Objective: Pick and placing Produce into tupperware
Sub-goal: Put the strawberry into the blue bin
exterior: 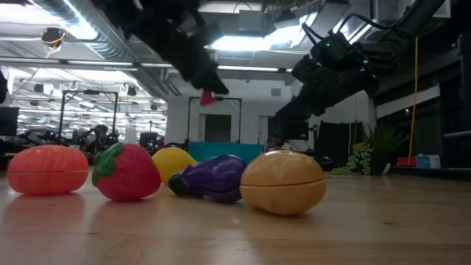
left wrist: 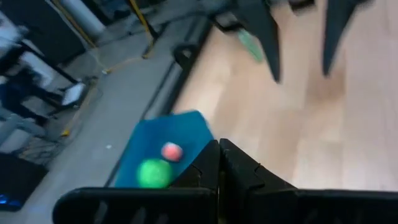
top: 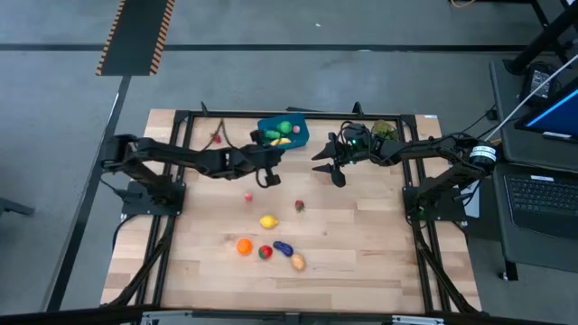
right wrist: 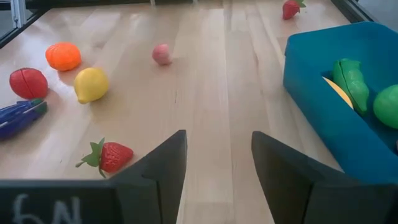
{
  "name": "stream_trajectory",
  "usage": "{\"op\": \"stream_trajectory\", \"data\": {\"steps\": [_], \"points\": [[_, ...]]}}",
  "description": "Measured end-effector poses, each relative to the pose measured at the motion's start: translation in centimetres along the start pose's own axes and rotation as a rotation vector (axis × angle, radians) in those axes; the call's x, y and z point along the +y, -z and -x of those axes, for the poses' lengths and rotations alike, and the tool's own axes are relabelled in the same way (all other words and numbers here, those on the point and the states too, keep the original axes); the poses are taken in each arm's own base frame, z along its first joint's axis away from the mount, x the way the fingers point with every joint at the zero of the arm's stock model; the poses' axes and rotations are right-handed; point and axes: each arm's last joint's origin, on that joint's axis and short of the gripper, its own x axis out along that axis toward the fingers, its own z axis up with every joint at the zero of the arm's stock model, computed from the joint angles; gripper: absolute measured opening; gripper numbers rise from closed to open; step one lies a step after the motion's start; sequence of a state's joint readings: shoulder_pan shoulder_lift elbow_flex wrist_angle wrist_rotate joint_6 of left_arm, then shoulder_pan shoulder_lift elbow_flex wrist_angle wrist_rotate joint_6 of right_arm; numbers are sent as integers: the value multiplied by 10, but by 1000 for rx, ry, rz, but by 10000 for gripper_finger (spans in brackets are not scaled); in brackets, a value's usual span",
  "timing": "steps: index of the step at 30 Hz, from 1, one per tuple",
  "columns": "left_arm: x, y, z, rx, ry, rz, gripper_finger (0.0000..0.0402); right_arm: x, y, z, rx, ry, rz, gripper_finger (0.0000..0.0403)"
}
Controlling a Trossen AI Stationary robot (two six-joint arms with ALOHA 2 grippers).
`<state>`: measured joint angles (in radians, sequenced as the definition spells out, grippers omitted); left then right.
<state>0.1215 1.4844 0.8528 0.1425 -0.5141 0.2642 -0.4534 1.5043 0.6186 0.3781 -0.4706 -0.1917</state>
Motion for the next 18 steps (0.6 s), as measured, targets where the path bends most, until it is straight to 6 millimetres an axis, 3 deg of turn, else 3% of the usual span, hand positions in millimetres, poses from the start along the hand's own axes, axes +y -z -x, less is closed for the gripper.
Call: {"op": "stream_trajectory", "data": {"steps": [10,18], "points": [[30,-17,61,-45,-93,48,0,0,1,0,6,-1,-7,183],[39,6,74,-151,-136,158,0,0,1,0,9,-3,-35,183]]}}
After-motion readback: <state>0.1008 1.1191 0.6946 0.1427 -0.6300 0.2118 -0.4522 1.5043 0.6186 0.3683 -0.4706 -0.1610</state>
